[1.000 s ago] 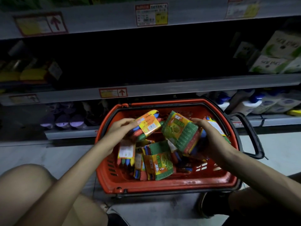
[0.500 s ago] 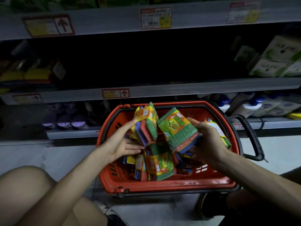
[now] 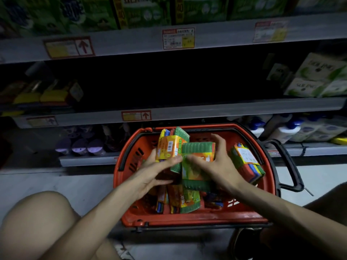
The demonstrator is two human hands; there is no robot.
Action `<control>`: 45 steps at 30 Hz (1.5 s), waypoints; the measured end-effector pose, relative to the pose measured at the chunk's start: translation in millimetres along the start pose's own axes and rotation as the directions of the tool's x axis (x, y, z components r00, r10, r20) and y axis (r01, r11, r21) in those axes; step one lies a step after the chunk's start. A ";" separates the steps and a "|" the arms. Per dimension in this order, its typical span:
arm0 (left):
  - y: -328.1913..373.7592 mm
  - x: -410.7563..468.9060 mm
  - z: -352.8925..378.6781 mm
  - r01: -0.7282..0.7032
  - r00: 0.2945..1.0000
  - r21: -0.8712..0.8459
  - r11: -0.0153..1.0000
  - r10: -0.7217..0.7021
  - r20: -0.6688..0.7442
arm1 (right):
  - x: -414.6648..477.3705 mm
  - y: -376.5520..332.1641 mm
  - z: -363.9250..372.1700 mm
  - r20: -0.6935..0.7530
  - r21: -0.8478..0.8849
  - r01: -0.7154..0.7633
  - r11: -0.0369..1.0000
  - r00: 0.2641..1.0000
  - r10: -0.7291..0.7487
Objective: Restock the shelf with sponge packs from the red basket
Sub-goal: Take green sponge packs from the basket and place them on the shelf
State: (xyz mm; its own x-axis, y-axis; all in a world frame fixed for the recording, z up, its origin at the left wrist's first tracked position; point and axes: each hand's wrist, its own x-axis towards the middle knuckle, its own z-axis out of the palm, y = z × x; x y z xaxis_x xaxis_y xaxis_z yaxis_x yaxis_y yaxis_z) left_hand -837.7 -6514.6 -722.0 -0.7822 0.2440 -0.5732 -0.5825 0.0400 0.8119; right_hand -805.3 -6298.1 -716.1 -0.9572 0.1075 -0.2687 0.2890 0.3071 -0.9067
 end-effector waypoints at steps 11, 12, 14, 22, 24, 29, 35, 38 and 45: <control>14.7 -20.6 3.3 0.020 0.911 0.300 0.954 0.106 -0.398 | 12.4 -12.2 -24.5 0.020 -0.417 0.071 0.906 0.997 -0.069; 14.0 -24.0 -0.1 0.012 0.915 0.299 0.954 0.110 -0.387 | 12.2 -13.3 -25.2 0.029 -0.404 0.074 0.912 0.997 -0.068; 13.8 -32.8 -6.6 -0.018 0.937 0.316 0.948 0.127 -0.327 | 11.8 -18.2 -24.7 0.061 -0.377 0.110 0.920 0.994 -0.094; 51.7 -44.3 -59.0 -0.005 0.926 0.578 0.816 0.222 -0.305 | 20.0 -35.6 -29.8 0.299 -0.646 0.414 0.642 0.910 -0.286; 58.4 -42.0 -69.3 -0.020 0.919 0.605 0.796 0.253 -0.302 | 24.1 -38.7 -24.5 0.325 -0.609 0.423 0.671 0.905 -0.276; 77.0 -31.2 -78.8 -0.161 0.912 0.562 0.811 0.339 -0.228 | 29.9 -47.0 -18.1 0.396 -0.592 0.505 0.629 0.861 -0.318; 93.2 -14.3 -57.1 -0.362 0.859 0.358 0.861 0.457 -0.230 | 36.1 -47.2 -12.3 0.481 -0.473 0.579 0.665 0.801 -0.355; 88.7 -2.9 -41.9 -0.377 0.853 0.152 0.914 0.406 -0.329 | 33.7 -47.8 -5.5 0.485 -0.210 0.489 0.847 0.804 -0.344; 80.1 8.8 -24.8 -0.299 0.937 0.047 0.953 0.303 -0.172 | 41.0 -43.2 -0.5 0.375 -0.038 0.300 0.953 0.889 -0.264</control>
State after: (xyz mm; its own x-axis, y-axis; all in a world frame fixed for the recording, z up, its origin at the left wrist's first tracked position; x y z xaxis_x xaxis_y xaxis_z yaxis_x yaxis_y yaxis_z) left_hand -896.7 -6533.3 -664.8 -0.9476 0.0741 -0.3107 -0.3108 0.0105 0.9504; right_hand -857.0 -6306.5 -687.8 -0.9327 -0.3399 -0.1208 -0.0109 0.3613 -0.9324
